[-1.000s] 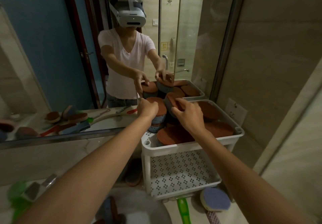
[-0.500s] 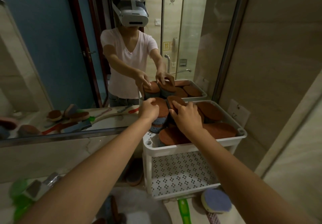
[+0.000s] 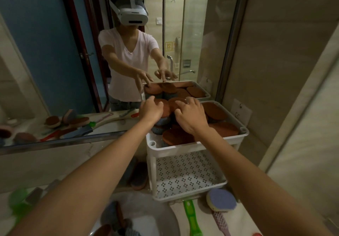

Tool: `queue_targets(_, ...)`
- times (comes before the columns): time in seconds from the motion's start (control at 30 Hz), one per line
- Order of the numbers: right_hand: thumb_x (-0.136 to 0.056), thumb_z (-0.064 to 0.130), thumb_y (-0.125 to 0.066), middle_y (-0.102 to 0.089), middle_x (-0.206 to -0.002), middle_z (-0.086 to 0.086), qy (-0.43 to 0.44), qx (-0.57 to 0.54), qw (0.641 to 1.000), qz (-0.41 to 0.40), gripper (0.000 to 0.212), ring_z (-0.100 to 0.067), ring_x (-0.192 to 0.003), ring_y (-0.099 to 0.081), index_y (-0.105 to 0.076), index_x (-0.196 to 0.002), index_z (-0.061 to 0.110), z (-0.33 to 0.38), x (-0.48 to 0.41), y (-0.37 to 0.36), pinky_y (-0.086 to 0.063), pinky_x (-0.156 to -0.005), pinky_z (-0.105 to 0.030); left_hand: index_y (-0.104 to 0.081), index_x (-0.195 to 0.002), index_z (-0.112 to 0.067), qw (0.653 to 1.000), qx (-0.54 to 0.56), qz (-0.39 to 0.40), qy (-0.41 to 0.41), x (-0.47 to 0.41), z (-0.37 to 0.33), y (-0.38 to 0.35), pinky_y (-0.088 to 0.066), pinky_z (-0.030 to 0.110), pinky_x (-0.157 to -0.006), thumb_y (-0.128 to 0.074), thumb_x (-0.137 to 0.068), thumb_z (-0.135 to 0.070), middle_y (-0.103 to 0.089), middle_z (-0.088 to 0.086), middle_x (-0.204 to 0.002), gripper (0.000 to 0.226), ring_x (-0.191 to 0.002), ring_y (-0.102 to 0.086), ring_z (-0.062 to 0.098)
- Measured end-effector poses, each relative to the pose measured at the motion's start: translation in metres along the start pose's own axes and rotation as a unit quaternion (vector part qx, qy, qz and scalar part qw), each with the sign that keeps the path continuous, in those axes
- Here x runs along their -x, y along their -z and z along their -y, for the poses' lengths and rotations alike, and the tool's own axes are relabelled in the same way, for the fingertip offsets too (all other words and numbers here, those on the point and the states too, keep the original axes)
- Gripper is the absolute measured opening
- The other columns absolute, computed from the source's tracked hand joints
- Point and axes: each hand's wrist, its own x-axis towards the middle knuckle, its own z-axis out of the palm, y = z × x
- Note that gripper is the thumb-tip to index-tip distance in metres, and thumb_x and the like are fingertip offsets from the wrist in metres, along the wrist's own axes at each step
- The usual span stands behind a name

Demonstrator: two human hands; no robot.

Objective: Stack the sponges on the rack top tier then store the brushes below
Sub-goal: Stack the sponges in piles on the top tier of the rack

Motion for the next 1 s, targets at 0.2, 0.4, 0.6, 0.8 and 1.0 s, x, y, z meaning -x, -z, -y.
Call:
queue_targets(0.2,-0.086,0.01,-0.049,-0.054,-0.112,-0.014,0.013,-0.123,0.978,-0.167,0.019,-0.028,-0.099,-0.053,-0.061,-0.098,0.002,-0.006,0.078,-0.004,-0.042,-0.079,-0.029,-0.055,-0.119,-0.014,0.992,0.028,-0.09,-0.086,0.06,0.004,0.012,-0.044,0.032,-0.085,-0.041,-0.093,-0.016,-0.058,0.009,-0.121,0.03,-0.111,-0.053,0.025)
queue_targets(0.4,-0.073,-0.002,-0.049,-0.053,-0.088,-0.022,-0.028,-0.165,0.973,-0.16,0.012,-0.033,-0.066,-0.052,-0.055,-0.083,-0.004,-0.035,0.208,-0.073,-0.035,-0.059,-0.034,-0.061,-0.087,-0.019,0.987,0.093,-0.027,-0.129,0.168,0.058,-0.028,-0.047,0.025,-0.061,-0.048,-0.089,-0.015,-0.062,0.0,-0.077,0.014,-0.071,-0.061,0.02)
queue_targets(0.6,-0.082,0.01,-0.051,-0.038,-0.133,-0.019,-0.205,0.016,0.967,0.148,0.052,-0.035,-0.117,-0.041,-0.037,-0.131,0.004,-0.121,0.265,-0.141,-0.039,-0.086,-0.041,-0.059,-0.081,-0.015,0.951,-0.095,0.293,0.021,0.227,0.128,-0.104,-0.046,0.033,-0.08,-0.043,-0.09,-0.017,-0.067,0.016,-0.098,0.019,-0.094,-0.061,0.031)
queue_targets(0.8,-0.086,0.02,-0.051,-0.035,-0.136,-0.017,-0.218,0.083,0.959,0.159,0.056,-0.034,-0.125,-0.035,-0.03,-0.136,0.008,-0.149,0.239,-0.163,-0.036,-0.096,-0.041,-0.059,-0.084,-0.007,0.929,-0.096,0.338,0.113,0.234,0.171,-0.118,-0.05,0.042,-0.087,-0.045,-0.09,-0.013,-0.066,0.024,-0.101,0.016,-0.095,-0.063,0.036)
queue_targets(1.0,-0.089,0.025,-0.052,-0.041,-0.131,-0.019,-0.197,0.12,0.959,0.164,0.056,-0.034,-0.12,-0.041,-0.028,-0.136,0.006,-0.162,0.211,-0.182,-0.035,-0.098,-0.04,-0.062,-0.101,0.004,0.934,-0.08,0.32,0.136,0.218,0.181,-0.126,-0.048,0.044,-0.091,-0.042,-0.091,-0.014,-0.064,0.023,-0.107,0.029,-0.101,-0.06,0.038)
